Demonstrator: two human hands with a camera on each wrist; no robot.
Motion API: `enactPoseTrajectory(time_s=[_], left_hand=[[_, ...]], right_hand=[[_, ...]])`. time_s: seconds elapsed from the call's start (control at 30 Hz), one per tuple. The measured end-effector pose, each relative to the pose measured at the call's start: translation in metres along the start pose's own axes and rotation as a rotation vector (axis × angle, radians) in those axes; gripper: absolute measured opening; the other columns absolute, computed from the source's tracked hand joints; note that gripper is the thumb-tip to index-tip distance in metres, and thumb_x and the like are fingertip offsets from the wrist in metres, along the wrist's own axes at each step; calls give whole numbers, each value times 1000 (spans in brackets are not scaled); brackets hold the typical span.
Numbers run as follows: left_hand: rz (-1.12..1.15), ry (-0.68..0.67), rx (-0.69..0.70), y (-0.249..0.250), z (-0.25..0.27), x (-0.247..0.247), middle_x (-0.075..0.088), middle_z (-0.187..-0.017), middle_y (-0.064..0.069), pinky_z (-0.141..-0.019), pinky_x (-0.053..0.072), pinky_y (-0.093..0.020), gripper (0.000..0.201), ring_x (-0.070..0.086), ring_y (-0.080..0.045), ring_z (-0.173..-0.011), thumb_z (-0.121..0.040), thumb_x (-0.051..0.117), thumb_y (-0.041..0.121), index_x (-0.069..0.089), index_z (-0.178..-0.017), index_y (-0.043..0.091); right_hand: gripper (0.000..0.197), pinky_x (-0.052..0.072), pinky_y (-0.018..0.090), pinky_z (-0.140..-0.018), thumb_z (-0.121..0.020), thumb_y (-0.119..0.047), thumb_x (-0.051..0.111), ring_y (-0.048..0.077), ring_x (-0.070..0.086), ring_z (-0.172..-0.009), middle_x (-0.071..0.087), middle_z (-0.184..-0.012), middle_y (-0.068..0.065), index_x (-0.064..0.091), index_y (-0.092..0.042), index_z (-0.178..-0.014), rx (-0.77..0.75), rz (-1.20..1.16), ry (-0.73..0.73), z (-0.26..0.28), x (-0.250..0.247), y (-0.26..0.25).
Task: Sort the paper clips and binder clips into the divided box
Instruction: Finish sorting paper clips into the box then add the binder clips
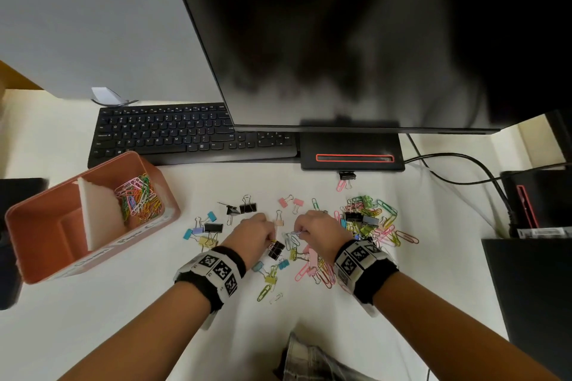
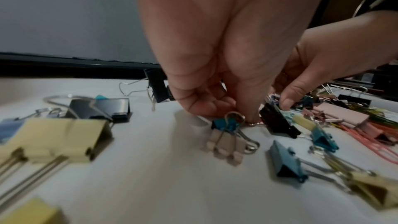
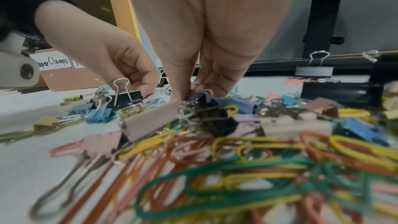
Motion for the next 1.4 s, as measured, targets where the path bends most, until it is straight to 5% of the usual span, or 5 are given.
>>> enactPoseTrajectory(time_s=[0.3, 0.53, 0.83, 1.03, 1.4], left_hand=[[-1, -13, -31, -4, 5, 4, 55, -95, -6, -81, 45, -31, 17, 55, -23, -91, -90, 44, 8, 59, -97, 12], [-34, 54, -3, -5, 8, 12, 37, -88, 0, -66, 35, -25, 17, 45, -19, -77, -88, 44, 1, 57, -93, 11], [-22, 67, 2, -12, 10, 17, 53, -93, -5, -73, 43, -27, 21, 51, -21, -86, -86, 46, -2, 55, -98, 14], [-59, 43, -13, -10, 9, 17, 39, -88, 0, -67, 37, -26, 24, 46, -20, -80, -83, 45, -6, 56, -94, 12], [296, 72, -154, -16, 25, -17, 66, -88, -4, -64, 50, -20, 7, 63, -16, -72, -80, 68, 15, 62, -82, 18]], right_hand=[[22, 42, 26, -85, -92, -18, 52, 17, 54, -94, 61, -110, 7, 61, -11, -110, 48, -149, 75, -2, 0, -10], [13, 37, 19, -73, -87, -9, 59, 22, 55, -86, 47, -114, 8, 64, -3, -98, 36, -141, 130, 0, 17, -22], [21, 46, 31, -82, -89, -5, 51, 27, 58, -100, 64, -108, 12, 59, -8, -108, 91, -103, 74, -1, 13, -25], [25, 51, 33, -82, -88, -6, 51, 28, 60, -97, 65, -107, 13, 59, -13, -111, 99, -70, 54, 1, 13, -28], [18, 46, 28, -74, -90, -20, 52, 23, 61, -87, 64, -99, 9, 62, -19, -106, 97, -39, 151, 10, -3, -28]])
Point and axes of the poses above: each hand's wrist, its own z-axis away from the middle knuckle, its own x-axis out of the palm, y = z × x, the point moved 1 cm from there along -z, towards the middle knuckle
